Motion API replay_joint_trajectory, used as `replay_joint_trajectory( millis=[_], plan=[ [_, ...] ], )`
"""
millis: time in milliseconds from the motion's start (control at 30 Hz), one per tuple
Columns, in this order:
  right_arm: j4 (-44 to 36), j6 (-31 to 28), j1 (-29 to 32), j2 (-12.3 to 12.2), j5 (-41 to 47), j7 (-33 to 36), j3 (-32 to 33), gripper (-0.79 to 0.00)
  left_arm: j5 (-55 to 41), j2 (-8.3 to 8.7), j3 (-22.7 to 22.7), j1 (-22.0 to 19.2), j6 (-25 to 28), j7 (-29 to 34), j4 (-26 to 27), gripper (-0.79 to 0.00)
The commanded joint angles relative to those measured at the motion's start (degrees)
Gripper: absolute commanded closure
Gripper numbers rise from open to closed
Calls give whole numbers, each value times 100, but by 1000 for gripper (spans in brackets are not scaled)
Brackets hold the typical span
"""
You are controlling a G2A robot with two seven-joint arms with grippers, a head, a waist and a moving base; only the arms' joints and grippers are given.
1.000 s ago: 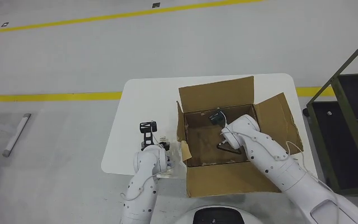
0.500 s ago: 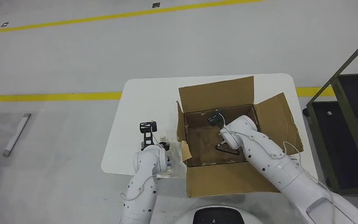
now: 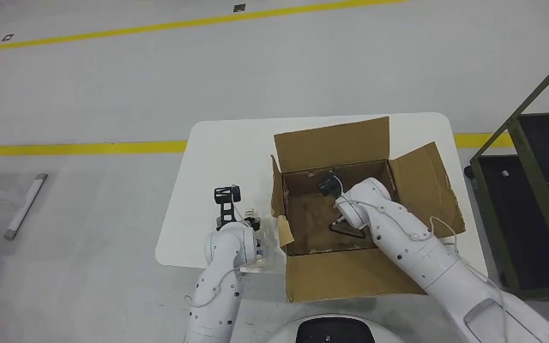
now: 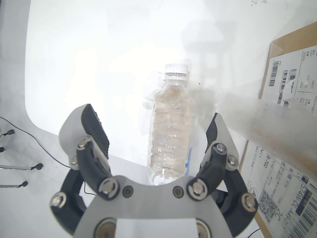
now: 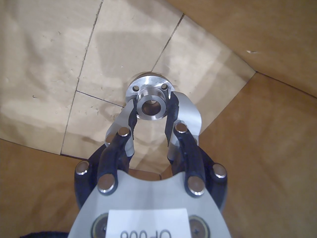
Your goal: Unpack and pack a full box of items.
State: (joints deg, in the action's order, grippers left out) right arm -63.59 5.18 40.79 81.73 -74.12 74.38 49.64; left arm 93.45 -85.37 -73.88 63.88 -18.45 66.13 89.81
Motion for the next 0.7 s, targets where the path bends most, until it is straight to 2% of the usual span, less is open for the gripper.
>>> replay_joint_trajectory(
  millis=[0, 100, 133, 200, 433, 667],
  plan=[
    [28, -3, -7, 11, 2, -8, 1, -237, 0, 0, 0, 0, 0, 0, 0, -785],
    [64, 2, -14, 30, 1, -10, 12, -225, 0, 0, 0, 0, 0, 0, 0, -785],
    [70, 1, -15, 35, -11, -17, 14, -185, 0, 0, 0, 0, 0, 0, 0, -785],
    [76, 10, -13, 41, -25, -20, 25, 0, 0, 0, 0, 0, 0, 0, 0, -785],
    [-177, 52, 27, 44, -110, 19, 119, 0, 0, 0, 0, 0, 0, 0, 0, -785],
    [-1096, 34, 284, -55, -385, 264, 421, 0, 0, 0, 0, 0, 0, 0, 0, -785]
  ],
)
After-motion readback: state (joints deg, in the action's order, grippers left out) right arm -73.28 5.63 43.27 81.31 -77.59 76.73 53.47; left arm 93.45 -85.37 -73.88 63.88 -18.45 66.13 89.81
